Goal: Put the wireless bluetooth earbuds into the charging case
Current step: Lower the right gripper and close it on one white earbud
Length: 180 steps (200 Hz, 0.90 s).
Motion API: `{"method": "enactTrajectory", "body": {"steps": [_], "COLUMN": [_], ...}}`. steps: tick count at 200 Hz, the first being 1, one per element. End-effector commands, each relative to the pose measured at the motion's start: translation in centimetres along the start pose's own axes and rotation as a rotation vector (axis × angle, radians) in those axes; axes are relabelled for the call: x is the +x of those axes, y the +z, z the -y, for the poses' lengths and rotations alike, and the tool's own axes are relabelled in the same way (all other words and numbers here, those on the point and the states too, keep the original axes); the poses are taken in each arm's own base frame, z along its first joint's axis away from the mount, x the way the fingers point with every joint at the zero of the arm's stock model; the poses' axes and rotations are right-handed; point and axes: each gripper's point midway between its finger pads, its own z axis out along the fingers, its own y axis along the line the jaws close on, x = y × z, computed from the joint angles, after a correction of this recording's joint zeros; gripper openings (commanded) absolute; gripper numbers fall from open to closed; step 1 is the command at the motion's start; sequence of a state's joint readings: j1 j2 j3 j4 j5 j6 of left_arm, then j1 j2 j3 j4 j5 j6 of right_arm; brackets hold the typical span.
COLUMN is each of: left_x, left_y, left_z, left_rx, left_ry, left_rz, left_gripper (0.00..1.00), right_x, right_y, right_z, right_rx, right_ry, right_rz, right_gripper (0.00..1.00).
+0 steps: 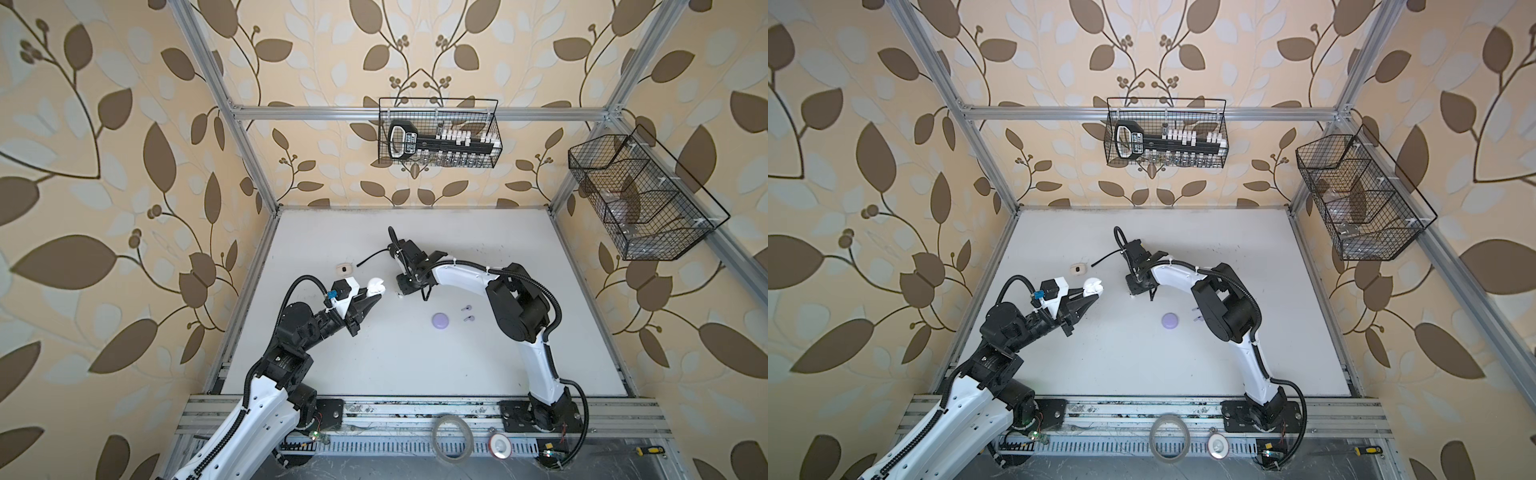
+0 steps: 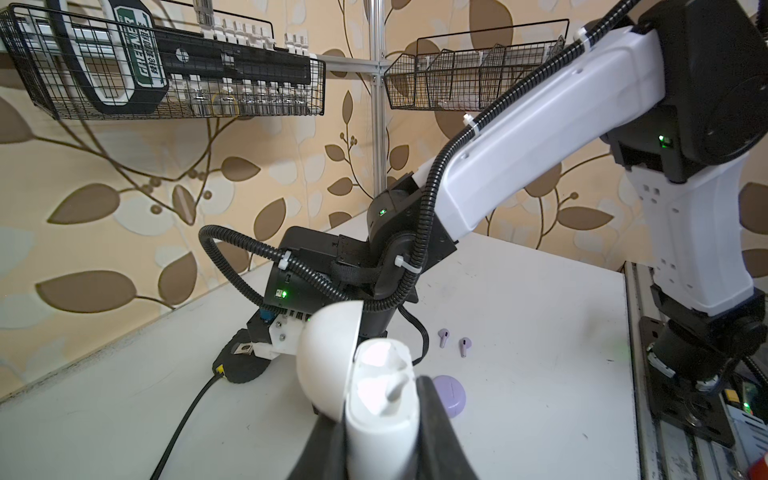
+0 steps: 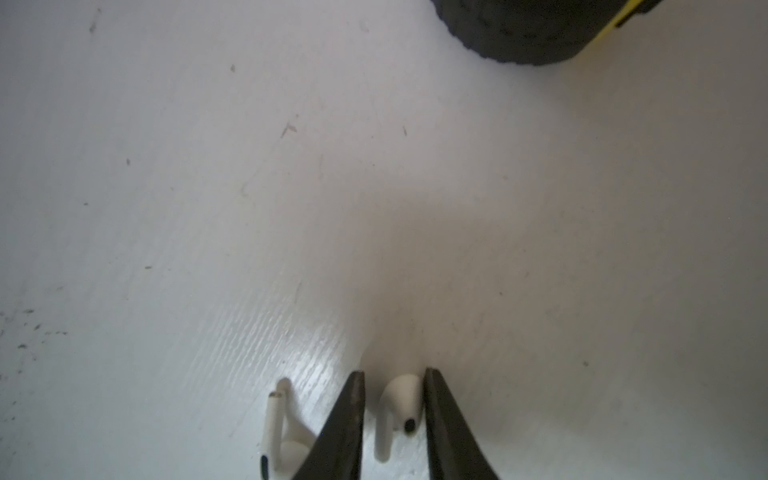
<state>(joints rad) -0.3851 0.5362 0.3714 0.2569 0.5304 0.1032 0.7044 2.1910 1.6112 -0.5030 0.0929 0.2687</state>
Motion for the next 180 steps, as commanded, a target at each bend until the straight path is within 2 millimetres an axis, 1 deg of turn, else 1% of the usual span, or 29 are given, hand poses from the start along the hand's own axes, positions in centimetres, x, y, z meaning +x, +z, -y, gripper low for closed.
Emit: {"method": "enactTrajectory", "body": {"steps": [1,30,68,112,144,180], "left_x": [-1.0,-1.1,-0.8,-0.8,-0.8,-0.9], "left_y": [-0.2,-0.3,-0.5,-0.6,-0.6,-0.7], "left_z": [0.1,0.2,0.2,0.1,0.2,0.2], "left_rx": [0.002,0.001,-0.002,-0.009,-0.01,-0.012], "left_ry": [0.037,0.04,0.041,0.044,0.045,0.044], "left_rz": [0.04,0.04,0.039,0.04,0.04,0.041], "left_gripper": [0.0,0.0,0.0,0.0,0.0,0.0], "right_x": [0.8,0.6,1.5,1.7,1.7,2.1], "right_y": [0.5,-0.1,-0.1,0.3,0.8,1.0], "right_z": [-0.1,0.1,1.0,0.3,0.0,0.2], "right_rx": [0.022,0.023,0.048,0.005,0.001,0.006], "right_ry": [-0.018,-0.029,-0.061,-0.085,-0.087,-0.083], "right_rz": [-0.042,-0.07,-0.158,-0.194,-0.207,-0.218], "right_gripper": [0.27,0.27,0.28,0.35,0.35,0.29]}}
